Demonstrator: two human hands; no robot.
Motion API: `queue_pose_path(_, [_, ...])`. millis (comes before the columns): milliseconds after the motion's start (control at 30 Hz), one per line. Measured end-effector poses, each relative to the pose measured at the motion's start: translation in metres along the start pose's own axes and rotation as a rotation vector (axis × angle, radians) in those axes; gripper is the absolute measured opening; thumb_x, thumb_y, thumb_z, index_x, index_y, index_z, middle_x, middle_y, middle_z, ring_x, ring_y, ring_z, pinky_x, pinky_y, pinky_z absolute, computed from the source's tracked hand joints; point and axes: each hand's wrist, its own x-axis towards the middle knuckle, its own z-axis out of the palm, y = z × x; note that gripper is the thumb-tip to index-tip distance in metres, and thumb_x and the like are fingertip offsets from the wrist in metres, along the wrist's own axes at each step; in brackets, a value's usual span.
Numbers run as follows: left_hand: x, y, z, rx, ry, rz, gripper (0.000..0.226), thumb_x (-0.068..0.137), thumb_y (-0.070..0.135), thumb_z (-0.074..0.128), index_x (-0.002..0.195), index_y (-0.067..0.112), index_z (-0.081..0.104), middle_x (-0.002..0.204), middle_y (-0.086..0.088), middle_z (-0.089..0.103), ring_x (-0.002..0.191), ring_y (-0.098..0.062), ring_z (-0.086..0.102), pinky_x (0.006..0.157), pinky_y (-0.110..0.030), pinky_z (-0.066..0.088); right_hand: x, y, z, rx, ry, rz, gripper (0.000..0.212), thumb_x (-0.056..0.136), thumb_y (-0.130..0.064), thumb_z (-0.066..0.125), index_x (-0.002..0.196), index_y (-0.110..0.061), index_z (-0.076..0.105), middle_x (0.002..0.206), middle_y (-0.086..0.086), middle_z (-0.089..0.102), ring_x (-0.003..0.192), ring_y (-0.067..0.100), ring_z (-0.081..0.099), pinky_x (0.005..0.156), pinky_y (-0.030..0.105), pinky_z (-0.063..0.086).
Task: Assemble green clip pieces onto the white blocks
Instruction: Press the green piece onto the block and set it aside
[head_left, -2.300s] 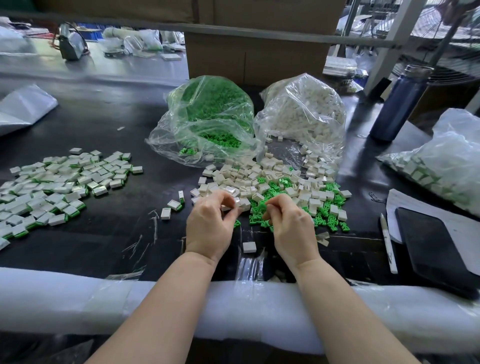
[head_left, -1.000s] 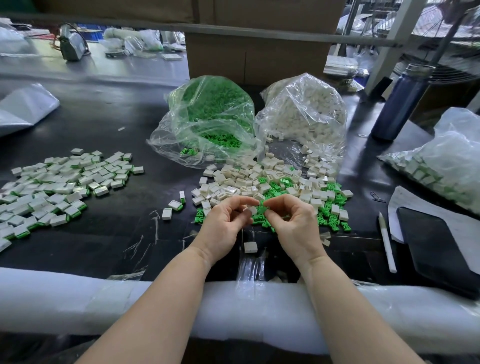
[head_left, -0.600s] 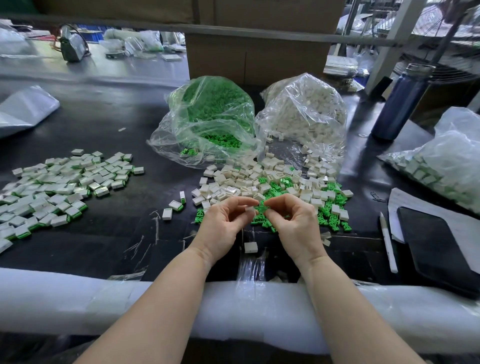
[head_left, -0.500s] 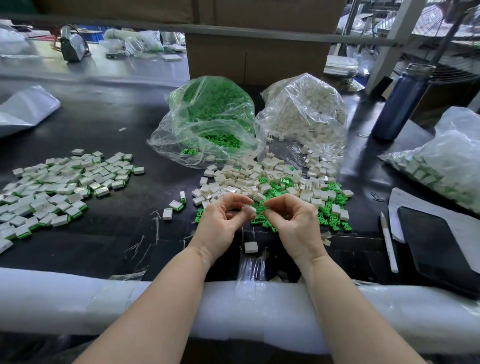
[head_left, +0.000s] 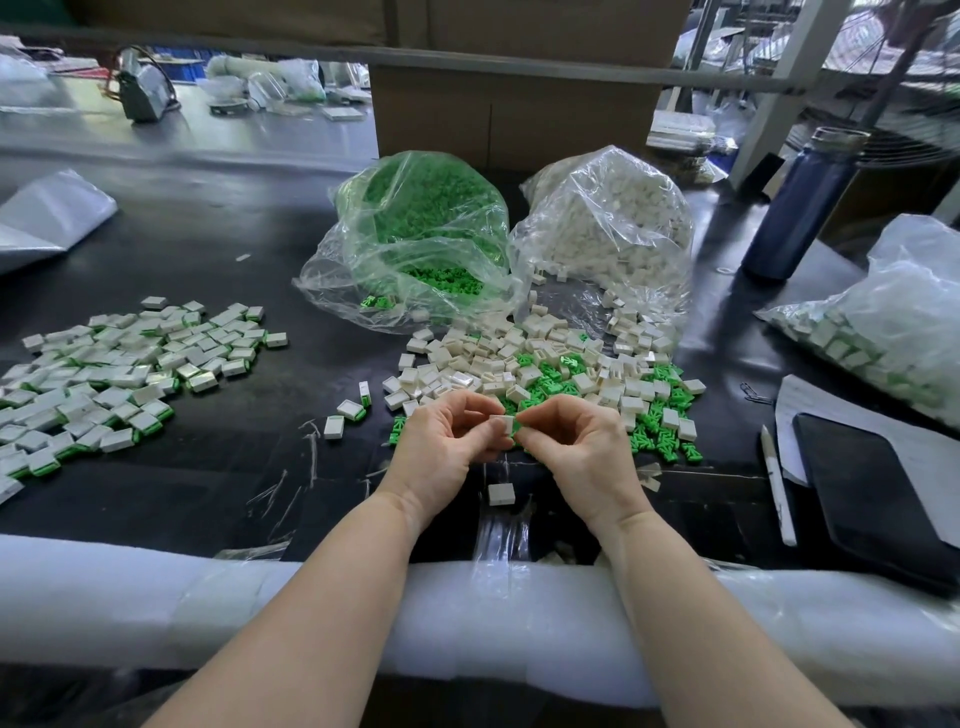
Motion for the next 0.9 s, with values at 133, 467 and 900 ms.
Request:
queue_pose_path(133, [-0.0012,0.0018,-0.0003,0.015,-0.015,-0.002,0.009,0.085,0.002,0.062,0.089,0.008,0.064,0.081,-0.009,0.068,0.067,-0.011,0.068,0.064,-0.017,0.054,0.0003,0.0,0.0003,0.01,-0.031,0.03,0.016,0.079,0.002,0.068,0.074,-0.013,0.068,0.066,-0.003,0.065,0.058,-0.002,0.057,0.06,0.012,0.045])
queue_pose_path(467, [-0.0022,0.0044,0.0044,0.201,-0.02,0.039,0.015,0.089,-0.004,0.054,0.084,0.004,0.066,0.07,-0.001,0.062,0.054,0.001,0.06,0.057,-0.01,0.047,0.0001,0.0018,0.0005,-0.02,-0.06,0.115,0.02,0.078,0.003,0.067,0.079,-0.014,0.058,0.071,0.013,0.064,0.065,0.017,0.058,0.065,0.03,0.048])
queue_pose_path(900, [-0.0047,0.0055,0.0034,0.281,-0.078,0.051,0.017,0.089,-0.001,0.056,0.083,0.01,0.067,0.061,0.006,0.06,0.052,0.003,0.055,0.06,-0.009,0.045,0.0,0.0017,-0.0005,0.006,-0.079,0.123,0.023,0.076,0.005,0.069,0.072,-0.014,0.059,0.07,0.005,0.063,0.066,0.016,0.06,0.062,0.024,0.052])
